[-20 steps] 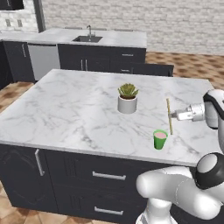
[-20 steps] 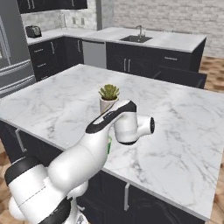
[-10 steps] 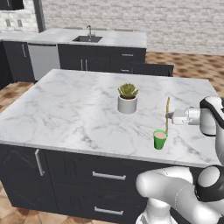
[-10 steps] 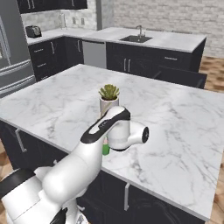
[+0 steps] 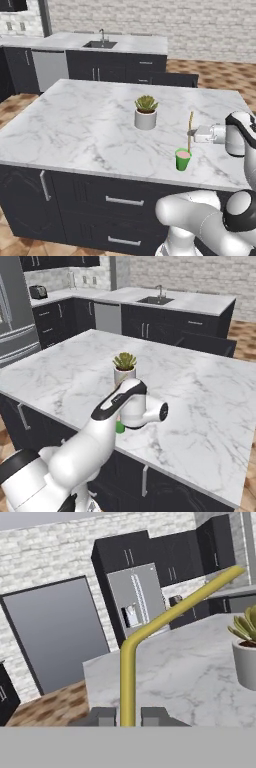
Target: Pick up the straw from the right drawer and put it inside the smoothie cup.
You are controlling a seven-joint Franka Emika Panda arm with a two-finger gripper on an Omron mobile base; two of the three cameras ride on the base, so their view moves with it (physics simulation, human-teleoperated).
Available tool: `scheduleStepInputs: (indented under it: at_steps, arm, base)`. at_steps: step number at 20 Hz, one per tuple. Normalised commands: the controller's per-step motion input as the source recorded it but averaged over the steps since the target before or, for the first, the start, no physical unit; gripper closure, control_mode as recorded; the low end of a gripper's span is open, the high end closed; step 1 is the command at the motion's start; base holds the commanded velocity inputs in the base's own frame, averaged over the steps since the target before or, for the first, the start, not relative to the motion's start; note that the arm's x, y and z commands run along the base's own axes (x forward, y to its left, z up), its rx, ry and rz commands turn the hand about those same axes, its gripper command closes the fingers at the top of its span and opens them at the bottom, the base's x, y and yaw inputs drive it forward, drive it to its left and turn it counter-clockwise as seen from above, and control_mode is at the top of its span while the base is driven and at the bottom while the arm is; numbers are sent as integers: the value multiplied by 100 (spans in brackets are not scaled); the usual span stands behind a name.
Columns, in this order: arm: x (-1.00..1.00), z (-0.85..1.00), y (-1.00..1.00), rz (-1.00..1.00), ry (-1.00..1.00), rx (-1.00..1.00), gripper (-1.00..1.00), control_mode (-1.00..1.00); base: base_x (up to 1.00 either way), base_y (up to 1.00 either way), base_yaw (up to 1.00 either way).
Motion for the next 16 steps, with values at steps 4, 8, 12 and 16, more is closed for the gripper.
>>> scheduleStepInputs:
  at_steps: [4,8,12,16]
  arm:
    - [0,-16,-14,0,0,0,100,-100]
    - [1,-11,-5,0,0,0,100,-100]
    - [0,-16,0,0,0,0,100,-100]
    - [1,-7,0,0,0,0,100,-100]
  base:
    - [0,0,0]
    - [0,0,0]
    - [0,0,0]
    - [0,0,0]
